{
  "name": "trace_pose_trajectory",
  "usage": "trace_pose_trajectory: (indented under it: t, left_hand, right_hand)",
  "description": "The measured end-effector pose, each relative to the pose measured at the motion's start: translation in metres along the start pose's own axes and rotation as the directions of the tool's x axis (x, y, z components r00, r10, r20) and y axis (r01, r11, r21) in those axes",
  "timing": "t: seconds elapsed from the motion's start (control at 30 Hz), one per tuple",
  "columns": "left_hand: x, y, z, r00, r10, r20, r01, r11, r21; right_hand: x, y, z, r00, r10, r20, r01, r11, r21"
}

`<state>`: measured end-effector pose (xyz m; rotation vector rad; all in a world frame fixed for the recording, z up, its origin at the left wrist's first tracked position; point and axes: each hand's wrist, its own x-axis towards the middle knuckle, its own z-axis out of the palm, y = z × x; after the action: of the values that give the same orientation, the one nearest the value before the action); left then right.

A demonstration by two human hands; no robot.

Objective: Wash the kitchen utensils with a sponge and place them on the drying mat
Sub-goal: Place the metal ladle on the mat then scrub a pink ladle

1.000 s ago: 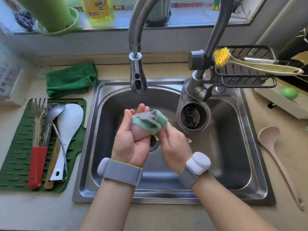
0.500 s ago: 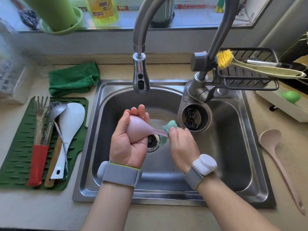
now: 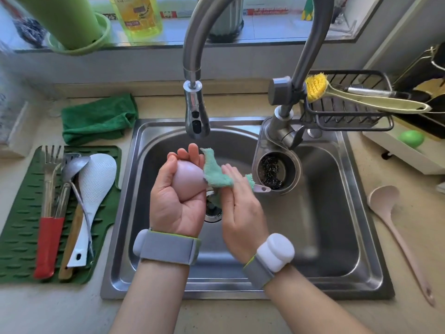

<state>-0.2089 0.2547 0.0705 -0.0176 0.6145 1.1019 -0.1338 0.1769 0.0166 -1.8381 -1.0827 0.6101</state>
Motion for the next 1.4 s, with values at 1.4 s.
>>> trace_pose_trajectory:
  t: [1.4]
  left_hand:
    - [-0.008,-0.025,0.011,0.947,-0.317,-0.053,0.321,0.927,0.195]
  right_hand:
    - [0.003,-0.033,-0.017,0.984,-0.167,0.062,0.143,0.948,0.283]
